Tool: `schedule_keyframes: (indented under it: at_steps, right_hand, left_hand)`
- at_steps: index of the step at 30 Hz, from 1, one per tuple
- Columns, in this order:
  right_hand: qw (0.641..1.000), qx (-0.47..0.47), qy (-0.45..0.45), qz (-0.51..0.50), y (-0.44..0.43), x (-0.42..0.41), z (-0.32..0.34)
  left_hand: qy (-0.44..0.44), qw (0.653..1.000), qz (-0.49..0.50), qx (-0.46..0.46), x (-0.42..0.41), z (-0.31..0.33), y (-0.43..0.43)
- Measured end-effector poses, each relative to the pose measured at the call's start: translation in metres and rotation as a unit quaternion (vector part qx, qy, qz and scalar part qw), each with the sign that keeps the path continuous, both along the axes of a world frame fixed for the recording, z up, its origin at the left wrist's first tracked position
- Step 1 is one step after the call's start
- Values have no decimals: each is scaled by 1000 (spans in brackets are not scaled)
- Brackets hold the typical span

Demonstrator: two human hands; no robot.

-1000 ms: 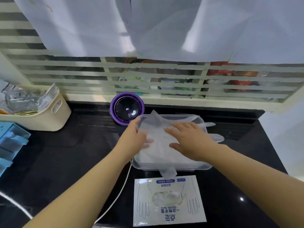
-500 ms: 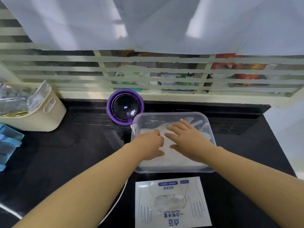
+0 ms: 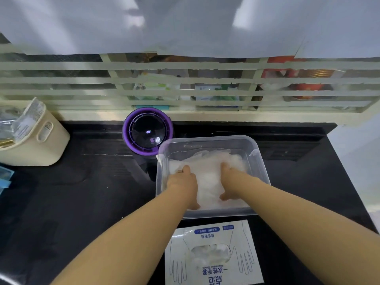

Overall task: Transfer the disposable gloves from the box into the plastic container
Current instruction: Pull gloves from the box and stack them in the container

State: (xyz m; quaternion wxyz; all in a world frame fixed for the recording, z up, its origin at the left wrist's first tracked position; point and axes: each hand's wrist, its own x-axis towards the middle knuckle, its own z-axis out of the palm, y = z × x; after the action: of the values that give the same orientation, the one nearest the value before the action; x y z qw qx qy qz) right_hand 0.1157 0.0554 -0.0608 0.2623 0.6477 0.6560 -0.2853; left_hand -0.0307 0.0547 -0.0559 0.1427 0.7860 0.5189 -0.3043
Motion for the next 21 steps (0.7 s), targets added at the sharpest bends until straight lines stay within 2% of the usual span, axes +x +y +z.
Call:
schedule_keyframes:
  at_steps: [4, 8, 15, 18, 21]
  right_hand:
    - [1000, -12, -15, 17, -3, -4, -3]
    - [997, -41, -12, 69, -4, 0, 41]
    - [988, 98, -12, 115, -23, 16, 112]
    - [978, 166, 46, 118, -41, 11, 129]
    - [967, 171, 132, 138, -63, -4, 138]
  left_hand:
    - [3, 1000, 18, 1, 0, -6, -1]
    - [-3, 1000, 17, -23, 1, -1, -2]
    - [-8, 998, -43, -41, -4, 33, -6]
    - [-31, 998, -54, -24, -9, 44, -14]
    - [-80, 996, -43, 13, -17, 57, -20]
